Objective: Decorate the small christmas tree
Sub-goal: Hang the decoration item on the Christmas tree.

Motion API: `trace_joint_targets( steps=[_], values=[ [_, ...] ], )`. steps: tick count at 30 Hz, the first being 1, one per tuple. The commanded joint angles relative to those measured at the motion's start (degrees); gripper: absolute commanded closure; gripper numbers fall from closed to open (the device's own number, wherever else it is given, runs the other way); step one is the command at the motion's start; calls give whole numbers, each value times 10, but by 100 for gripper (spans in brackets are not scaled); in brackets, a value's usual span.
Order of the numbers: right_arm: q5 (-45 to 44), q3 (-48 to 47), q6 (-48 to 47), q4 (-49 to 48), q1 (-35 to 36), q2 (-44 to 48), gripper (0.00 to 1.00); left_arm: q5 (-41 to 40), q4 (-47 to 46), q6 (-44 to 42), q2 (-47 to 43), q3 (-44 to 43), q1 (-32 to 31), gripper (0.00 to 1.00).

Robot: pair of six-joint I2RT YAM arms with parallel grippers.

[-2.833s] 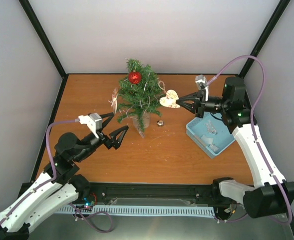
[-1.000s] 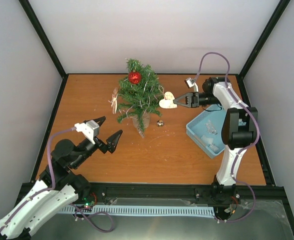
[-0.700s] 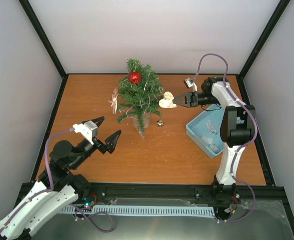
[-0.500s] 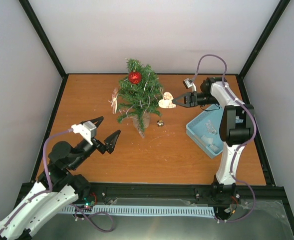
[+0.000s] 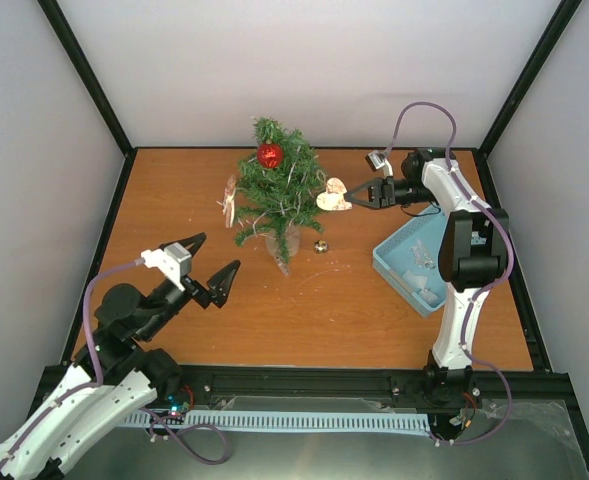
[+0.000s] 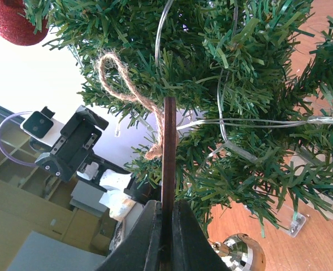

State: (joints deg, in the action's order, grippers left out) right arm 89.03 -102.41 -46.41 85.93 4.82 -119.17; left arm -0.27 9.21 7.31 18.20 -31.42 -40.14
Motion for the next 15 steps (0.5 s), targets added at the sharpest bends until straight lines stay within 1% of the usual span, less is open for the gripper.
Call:
trace_joint_targets(
  steps=[1,4,9,12,15],
  values=[
    [39,-8,15,3,4,10,97,-2,4,-7,-16,-7,0,0],
    [28,-12,26,4,4,6,97,6,0,-9,-15,-10,0,1],
    [17,11,35,-9,4,6,97,30,18,-25,16,-40,0,9],
    [5,21,65,-34,4,10,97,32,46,-28,29,-50,0,8],
    [-12,40,109,-77,4,21,97,39,45,-27,21,-42,0,8]
  ],
)
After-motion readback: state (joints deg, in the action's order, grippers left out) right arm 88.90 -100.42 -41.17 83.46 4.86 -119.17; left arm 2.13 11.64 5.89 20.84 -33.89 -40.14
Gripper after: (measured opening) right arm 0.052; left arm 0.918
